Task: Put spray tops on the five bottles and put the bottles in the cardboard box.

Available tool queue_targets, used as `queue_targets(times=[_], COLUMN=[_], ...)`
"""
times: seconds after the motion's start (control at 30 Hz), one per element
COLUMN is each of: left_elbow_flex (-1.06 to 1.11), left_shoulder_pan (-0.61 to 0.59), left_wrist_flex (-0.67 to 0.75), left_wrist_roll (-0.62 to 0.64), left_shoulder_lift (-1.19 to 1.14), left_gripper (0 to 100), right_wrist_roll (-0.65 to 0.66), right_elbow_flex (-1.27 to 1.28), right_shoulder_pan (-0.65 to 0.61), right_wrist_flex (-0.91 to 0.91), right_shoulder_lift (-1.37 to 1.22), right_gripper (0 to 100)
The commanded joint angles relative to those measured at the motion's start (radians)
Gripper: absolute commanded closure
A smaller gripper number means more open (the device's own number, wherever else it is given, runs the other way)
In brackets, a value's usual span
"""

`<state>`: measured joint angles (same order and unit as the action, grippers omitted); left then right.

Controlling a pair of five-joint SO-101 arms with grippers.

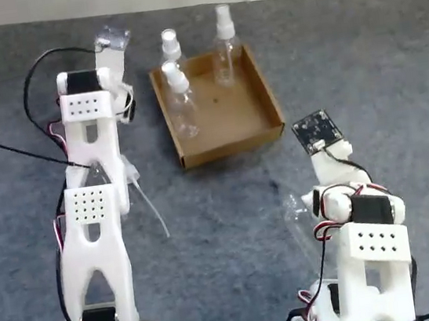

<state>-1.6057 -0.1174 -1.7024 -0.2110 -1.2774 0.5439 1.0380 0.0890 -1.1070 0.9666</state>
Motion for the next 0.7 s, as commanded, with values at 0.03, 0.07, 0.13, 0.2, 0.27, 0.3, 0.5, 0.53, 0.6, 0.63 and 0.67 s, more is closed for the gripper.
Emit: queue_targets(times=[0.03, 0.07, 0.13, 0.2, 0.27, 0.3, 0.5, 0.53, 0.6, 0.63, 0.67], left_elbow_flex=[0.090, 0.182, 0.446, 0.734, 1.006, 1.121, 1.636, 1.719, 1.862, 1.917, 1.965], left_shoulder_pan=[-0.054, -0.068, -0.096, -0.116, -0.128, -0.139, -0.343, -0.371, -0.403, -0.412, -0.418], left_wrist_flex=[-0.072, -0.072, -0.072, -0.072, -0.066, -0.066, 0.097, 0.150, 0.265, 0.325, 0.384], left_wrist_roll=[-0.005, -0.005, -0.008, -0.028, -0.115, -0.158, -0.319, -0.330, -0.338, -0.334, -0.327], left_shoulder_lift=[0.308, 0.378, 0.553, 0.754, 0.964, 1.066, 1.438, 1.443, 1.423, 1.408, 1.388], left_gripper=[100, 100, 100, 100, 100, 100, 100, 100, 100, 100, 100], right_wrist_roll=[0.011, 0.011, 0.011, 0.011, 0.011, 0.011, 0.011, 0.011, 0.011, 0.011, 0.011], right_elbow_flex=[0.001, 0.016, 0.053, 0.074, 0.082, 0.084, 0.088, 0.088, 0.088, 0.088, 0.088], right_shoulder_pan=[-0.007, -0.007, -0.007, -0.005, -0.004, -0.004, -0.004, -0.005, -0.007, -0.007, -0.007], right_wrist_flex=[0.021, 0.021, 0.021, 0.021, 0.021, 0.021, 0.021, 0.021, 0.021, 0.021, 0.021], right_shoulder_lift=[0.018, 0.022, 0.024, 0.025, 0.025, 0.025, 0.025, 0.025, 0.025, 0.025, 0.025], right_gripper=[99.3, 99.2, 99.1, 99.1, 99.1, 99.1, 99.1, 99.1, 99.1, 99.1, 99.1])
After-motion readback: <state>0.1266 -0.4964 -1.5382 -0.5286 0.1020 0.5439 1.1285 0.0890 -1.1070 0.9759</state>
